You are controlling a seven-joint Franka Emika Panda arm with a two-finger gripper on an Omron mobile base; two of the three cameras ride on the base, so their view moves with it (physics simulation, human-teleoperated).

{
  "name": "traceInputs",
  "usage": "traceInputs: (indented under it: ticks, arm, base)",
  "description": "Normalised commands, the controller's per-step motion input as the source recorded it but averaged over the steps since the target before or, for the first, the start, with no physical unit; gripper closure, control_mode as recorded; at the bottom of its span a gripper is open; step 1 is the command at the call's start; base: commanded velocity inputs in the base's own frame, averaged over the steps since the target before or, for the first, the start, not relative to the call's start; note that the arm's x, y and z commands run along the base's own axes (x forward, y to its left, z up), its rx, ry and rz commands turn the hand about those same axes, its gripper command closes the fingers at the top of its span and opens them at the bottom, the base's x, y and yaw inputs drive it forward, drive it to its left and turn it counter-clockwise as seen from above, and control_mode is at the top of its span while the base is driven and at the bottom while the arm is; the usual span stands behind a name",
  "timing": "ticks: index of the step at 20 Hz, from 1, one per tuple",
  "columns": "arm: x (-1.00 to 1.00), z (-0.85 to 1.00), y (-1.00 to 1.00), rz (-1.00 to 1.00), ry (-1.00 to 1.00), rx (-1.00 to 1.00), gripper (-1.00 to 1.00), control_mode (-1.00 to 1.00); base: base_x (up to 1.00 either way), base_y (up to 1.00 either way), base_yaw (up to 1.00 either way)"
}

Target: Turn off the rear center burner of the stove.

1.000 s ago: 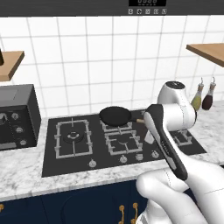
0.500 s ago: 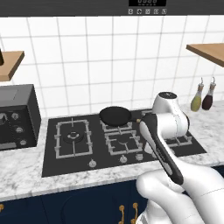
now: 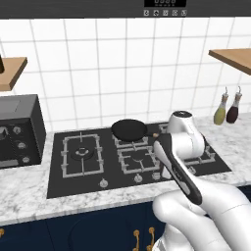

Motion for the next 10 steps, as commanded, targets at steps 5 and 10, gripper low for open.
traceInputs:
  ticks: [5,10]
  arm:
    - [0.01,-0.37,0.04,0.02,0.09,-0.02,-1.00,-1.00]
    - [0.04,-0.29,0.08,0.00,0.09,-0.02,-1.00,-1.00]
  base:
    - [0.00,0.00,0.00]
    - [0.00,0.00,0.00]
